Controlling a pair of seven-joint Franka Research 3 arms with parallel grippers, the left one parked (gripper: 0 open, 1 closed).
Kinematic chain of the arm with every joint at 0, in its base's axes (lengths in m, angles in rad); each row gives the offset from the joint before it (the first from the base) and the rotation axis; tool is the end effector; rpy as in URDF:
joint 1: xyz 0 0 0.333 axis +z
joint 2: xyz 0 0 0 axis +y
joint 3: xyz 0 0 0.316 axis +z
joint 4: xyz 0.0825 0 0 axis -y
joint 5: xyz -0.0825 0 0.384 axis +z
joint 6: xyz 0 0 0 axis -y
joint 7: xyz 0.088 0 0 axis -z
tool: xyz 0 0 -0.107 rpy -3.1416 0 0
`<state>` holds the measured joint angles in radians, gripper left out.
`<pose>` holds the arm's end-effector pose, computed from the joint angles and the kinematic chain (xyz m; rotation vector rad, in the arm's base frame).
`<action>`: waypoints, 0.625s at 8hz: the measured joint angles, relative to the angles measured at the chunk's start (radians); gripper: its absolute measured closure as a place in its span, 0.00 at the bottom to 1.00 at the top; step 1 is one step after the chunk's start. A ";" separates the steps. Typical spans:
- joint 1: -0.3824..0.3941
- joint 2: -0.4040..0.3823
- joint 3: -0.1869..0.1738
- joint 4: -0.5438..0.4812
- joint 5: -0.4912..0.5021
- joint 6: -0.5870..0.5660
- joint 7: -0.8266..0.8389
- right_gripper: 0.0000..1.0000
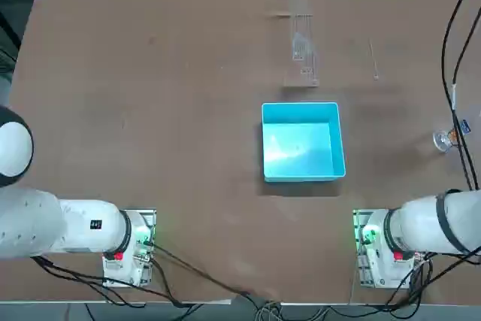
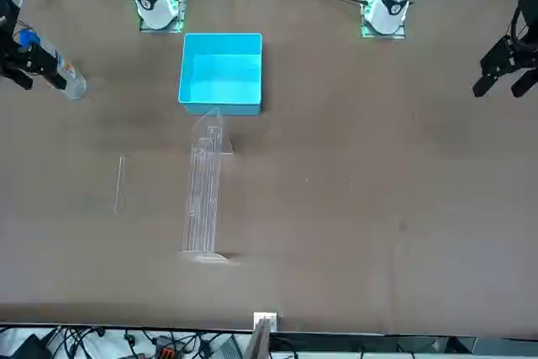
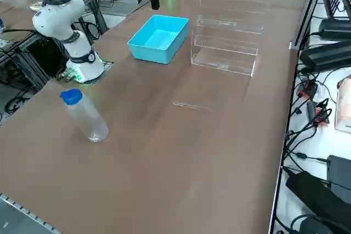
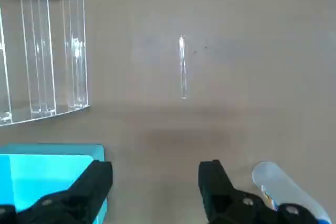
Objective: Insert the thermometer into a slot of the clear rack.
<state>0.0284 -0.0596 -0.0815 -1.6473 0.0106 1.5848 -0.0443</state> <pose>0.5359 -0.0287 0.6220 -3.1260 0.0138 0.0037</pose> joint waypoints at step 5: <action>0.004 0.003 0.000 -0.001 0.000 -0.022 0.002 0.00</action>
<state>0.0326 -0.0569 -0.0813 -1.6480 0.0109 1.5624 -0.0424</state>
